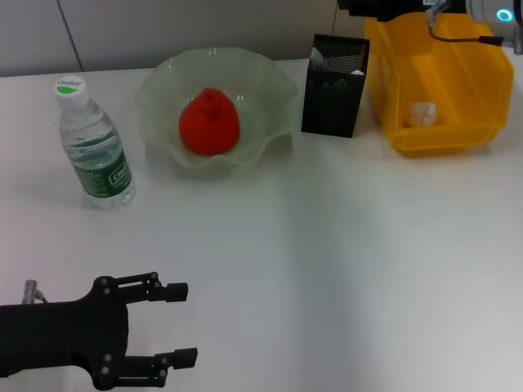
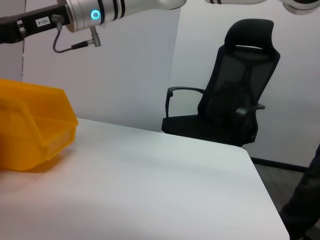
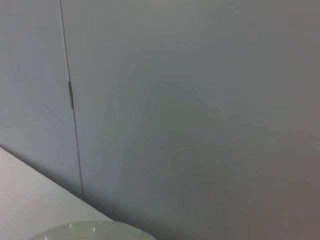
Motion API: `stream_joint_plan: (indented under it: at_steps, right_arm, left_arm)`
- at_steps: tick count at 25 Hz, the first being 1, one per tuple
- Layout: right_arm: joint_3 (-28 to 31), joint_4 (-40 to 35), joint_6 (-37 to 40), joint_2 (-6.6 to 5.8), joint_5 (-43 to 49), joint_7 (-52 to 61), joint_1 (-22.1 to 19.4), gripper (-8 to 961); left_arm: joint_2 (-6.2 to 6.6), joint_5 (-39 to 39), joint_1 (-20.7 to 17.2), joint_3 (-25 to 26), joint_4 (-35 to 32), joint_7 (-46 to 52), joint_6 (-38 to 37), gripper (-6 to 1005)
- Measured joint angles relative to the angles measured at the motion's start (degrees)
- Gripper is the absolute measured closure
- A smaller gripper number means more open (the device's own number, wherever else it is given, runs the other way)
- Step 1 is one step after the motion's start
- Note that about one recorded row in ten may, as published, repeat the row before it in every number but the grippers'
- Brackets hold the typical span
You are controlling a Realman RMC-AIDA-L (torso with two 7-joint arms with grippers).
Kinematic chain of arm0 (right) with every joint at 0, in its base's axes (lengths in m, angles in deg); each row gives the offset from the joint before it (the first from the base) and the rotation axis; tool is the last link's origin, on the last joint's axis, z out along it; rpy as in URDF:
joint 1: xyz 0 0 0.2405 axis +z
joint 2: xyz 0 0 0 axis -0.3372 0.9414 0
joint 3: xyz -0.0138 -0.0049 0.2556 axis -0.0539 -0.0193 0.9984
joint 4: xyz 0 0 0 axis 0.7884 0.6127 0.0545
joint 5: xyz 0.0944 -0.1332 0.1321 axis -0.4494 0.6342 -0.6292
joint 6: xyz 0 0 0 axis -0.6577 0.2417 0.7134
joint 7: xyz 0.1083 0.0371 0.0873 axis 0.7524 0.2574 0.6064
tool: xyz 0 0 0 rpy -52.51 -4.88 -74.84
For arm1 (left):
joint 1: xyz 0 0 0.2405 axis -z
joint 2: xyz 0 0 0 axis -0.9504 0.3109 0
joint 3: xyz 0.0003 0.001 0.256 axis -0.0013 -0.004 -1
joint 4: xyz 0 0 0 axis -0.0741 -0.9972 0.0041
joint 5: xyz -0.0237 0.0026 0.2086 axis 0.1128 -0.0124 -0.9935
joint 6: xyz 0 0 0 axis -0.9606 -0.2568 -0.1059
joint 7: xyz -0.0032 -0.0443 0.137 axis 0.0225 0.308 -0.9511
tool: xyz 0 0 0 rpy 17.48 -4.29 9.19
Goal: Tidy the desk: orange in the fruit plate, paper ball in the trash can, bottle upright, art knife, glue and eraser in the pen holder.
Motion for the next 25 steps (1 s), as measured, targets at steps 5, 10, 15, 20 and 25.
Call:
stream_joint_plan:
  at_steps: [5,10,15,20,25]
  right_arm:
    - [0.1,-12.1,7.8,2.26,-0.6,4.9,-6.5,368]
    - [-0.3,-27.9,22.5,4.91,-9.8,6.4,-19.2,279]
    - [-0.3,-30.7,36.7,4.97,-18.3,4.5,-29.5,280]
    - [-0.5,-27.5,47.1,5.28,-19.6,-2.6,-34.9,282]
    - [-1.0,-20.6,52.2,5.29,-19.7,-10.5,-35.9,283]
  left_arm:
    - [0.02,0.6,-0.1,0.2,0.0,0.8,-0.6,218]
    - [0.14,1.9,0.1,0.2,0.0,2.7,-0.7,217]
    - [0.25,3.3,-0.1,0.3,0.4,4.0,-0.7,217]
    - [0.52,3.4,0.2,0.3,1.5,4.3,-1.1,217]
    - [0.69,2.6,0.8,-0.2,1.5,5.4,-0.9,218]
